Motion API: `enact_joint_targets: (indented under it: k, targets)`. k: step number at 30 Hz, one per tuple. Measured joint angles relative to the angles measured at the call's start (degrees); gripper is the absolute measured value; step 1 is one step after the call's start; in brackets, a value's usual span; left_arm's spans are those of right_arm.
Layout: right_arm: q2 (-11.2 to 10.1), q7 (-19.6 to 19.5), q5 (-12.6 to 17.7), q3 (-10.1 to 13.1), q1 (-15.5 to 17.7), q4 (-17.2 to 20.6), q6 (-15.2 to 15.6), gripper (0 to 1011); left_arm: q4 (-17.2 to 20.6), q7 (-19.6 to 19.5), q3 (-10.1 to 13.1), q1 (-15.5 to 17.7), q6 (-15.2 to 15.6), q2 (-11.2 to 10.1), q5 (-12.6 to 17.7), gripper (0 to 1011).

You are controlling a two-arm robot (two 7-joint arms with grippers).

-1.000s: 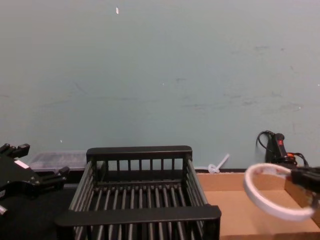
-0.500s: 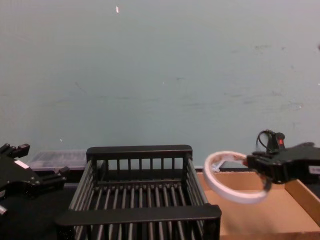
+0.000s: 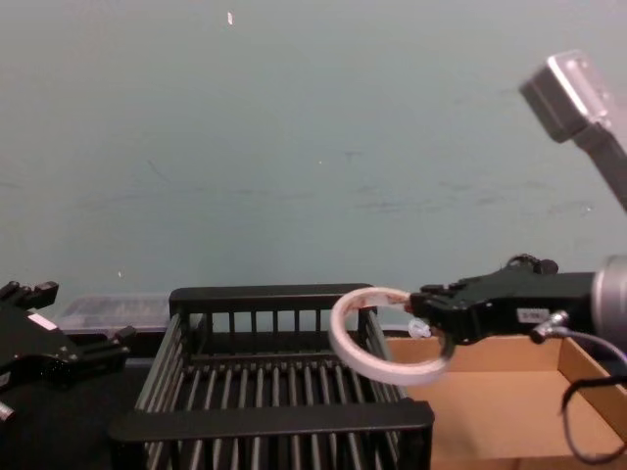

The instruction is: Pick up the white tape and place it into the black box , Pick up the silver tape and place it into the brown box.

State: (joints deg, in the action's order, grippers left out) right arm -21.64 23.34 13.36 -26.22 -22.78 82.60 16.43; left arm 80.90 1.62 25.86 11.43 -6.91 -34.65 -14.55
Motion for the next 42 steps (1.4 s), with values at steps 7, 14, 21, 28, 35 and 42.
enact_joint_targets:
  k: [7,14,21,28,35,42]
  targets:
    - [2.0,0.9,-1.5,-1.8,-2.8,-3.2,-0.5,95,0.0,0.0,0.0,0.0,0.0,0.0,0.0,1001]
    - [4.1,1.5,-2.8,-3.1,-5.3,-6.4,-1.2,94,0.0,0.0,0.0,0.0,0.0,0.0,0.0,1001]
    - [6.0,1.5,-3.7,-3.6,-7.2,-9.1,-1.6,94,0.0,0.0,0.0,0.0,0.0,0.0,0.0,1001]
    - [6.2,1.4,-3.8,-3.5,-7.4,-9.4,-1.6,94,0.0,0.0,0.0,0.0,0.0,0.0,0.0,1001]
    - [6.1,1.4,-3.8,-3.5,-7.3,-9.1,-1.6,94,0.0,0.0,0.0,0.0,0.0,0.0,0.0,1001]
    - [6.0,1.3,-3.8,-3.5,-7.2,-9.0,-1.6,227,0.0,0.0,0.0,0.0,0.0,0.0,0.0,1001]
